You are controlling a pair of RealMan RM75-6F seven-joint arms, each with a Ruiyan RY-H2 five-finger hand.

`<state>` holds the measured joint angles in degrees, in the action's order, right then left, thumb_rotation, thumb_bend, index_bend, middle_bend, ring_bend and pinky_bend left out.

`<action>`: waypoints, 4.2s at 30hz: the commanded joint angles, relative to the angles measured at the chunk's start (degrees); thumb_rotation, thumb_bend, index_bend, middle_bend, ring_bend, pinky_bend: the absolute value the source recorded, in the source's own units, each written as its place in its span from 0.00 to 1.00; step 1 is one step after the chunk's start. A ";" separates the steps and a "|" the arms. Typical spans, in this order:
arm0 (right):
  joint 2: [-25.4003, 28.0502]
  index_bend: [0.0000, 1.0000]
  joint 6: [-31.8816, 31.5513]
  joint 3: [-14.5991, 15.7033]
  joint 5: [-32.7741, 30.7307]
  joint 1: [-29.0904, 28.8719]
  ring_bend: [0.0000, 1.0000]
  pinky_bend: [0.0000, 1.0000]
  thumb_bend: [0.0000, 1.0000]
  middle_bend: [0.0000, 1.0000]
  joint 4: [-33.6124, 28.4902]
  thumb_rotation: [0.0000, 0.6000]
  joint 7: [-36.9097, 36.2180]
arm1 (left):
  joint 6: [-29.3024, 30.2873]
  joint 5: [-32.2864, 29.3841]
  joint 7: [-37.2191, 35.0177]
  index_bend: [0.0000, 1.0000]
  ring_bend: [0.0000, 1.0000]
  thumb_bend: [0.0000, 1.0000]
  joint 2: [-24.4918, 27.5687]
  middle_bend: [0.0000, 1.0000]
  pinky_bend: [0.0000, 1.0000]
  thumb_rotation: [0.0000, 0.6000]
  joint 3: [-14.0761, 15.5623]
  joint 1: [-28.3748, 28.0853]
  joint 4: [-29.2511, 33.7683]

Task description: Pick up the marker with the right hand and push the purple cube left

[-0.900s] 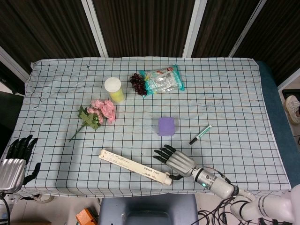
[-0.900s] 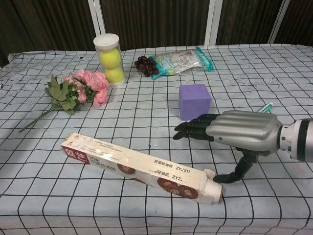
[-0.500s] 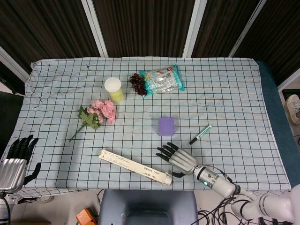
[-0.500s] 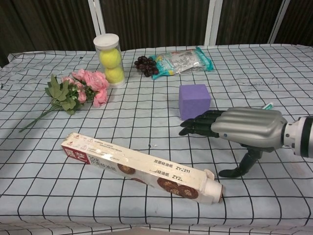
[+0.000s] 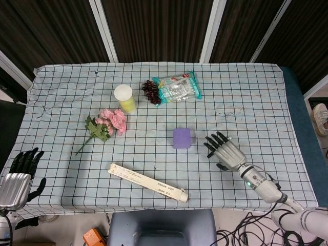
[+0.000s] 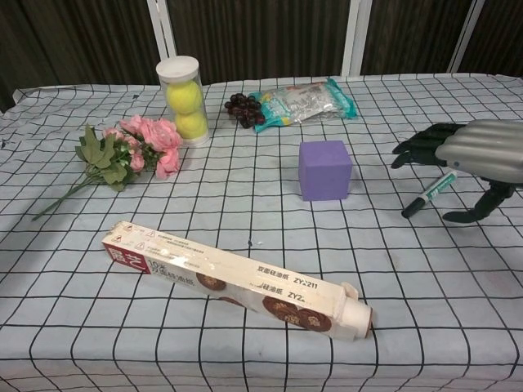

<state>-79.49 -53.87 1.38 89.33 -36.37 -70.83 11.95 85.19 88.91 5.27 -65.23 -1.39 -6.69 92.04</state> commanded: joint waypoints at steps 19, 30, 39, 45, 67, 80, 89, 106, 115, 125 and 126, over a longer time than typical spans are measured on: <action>-7.33 0.53 4.68 -1.83 -2.54 -2.73 0.16 0.15 0.45 0.32 16.65 1.00 -7.10 | -2.57 -1.78 0.90 0.00 0.00 0.42 -0.39 0.00 0.05 1.00 -0.54 -1.38 0.04; -8.70 0.54 5.83 -1.46 -2.64 -3.46 0.17 0.16 0.48 0.33 17.35 1.00 -6.57 | -2.81 -2.10 0.31 0.00 0.00 0.42 -0.11 0.00 0.06 1.00 -0.59 -1.55 -0.05; -9.38 0.56 5.93 -1.09 -2.65 -3.45 0.18 0.17 0.51 0.34 18.08 1.00 -6.40 | -2.61 -1.92 0.16 0.00 0.00 0.42 -0.07 0.00 0.05 1.00 -0.47 -1.51 -0.07; -9.51 0.59 6.02 -1.00 -2.80 -3.43 0.20 0.17 0.51 0.37 18.24 1.00 -6.01 | -2.59 -1.80 -0.10 0.00 0.00 0.42 -0.05 0.00 0.05 1.00 -0.43 -1.56 -0.16; -10.28 0.78 4.60 -0.84 -2.81 -2.83 0.37 0.27 0.51 0.51 18.42 1.00 -4.18 | -2.17 -1.41 -0.78 0.00 0.00 0.42 0.20 0.00 0.06 1.00 -0.32 -1.51 -0.18; -9.55 0.86 3.23 -3.74 -4.41 -3.80 0.44 0.31 0.52 0.58 18.02 1.00 -3.96 | -2.48 -1.23 -0.92 0.00 0.00 0.42 0.21 0.00 0.06 1.00 -0.21 -1.72 -0.13; -12.64 0.88 5.21 -6.70 -6.49 -7.17 0.45 0.32 0.52 0.59 18.03 1.00 -0.47 | -2.63 -1.46 -1.46 0.00 0.00 0.42 0.43 0.00 0.06 1.00 -0.33 -1.83 -0.19; -14.34 0.88 8.21 -8.58 -10.07 -10.13 0.46 0.32 0.52 0.59 15.98 1.00 6.14 | -1.39 -0.68 -3.51 0.00 0.00 0.42 1.13 0.00 0.07 1.00 -0.14 -1.31 -0.41; -15.69 0.88 9.76 -10.13 -13.52 -12.07 0.46 0.32 0.52 0.59 14.25 1.00 12.14 | -0.49 0.26 -5.02 0.00 0.00 0.42 1.60 0.00 0.07 1.00 0.19 -0.90 -0.60; -18.67 0.88 11.34 -12.35 -18.65 -15.18 0.46 0.32 0.52 0.59 13.17 1.00 19.16 | 0.05 0.61 -6.67 0.00 0.00 0.42 2.10 0.00 0.07 1.00 0.21 -0.66 -0.88; -19.02 0.88 11.44 -12.55 -19.12 -15.54 0.46 0.32 0.52 0.59 13.12 1.00 19.86 | 0.12 0.67 -6.87 0.00 0.00 0.42 2.16 0.00 0.07 1.00 0.22 -0.63 -0.92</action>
<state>-97.79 -42.75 -10.68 70.96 -51.16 -57.48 30.71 85.25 89.53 -1.52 -63.12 -1.18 -7.35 91.16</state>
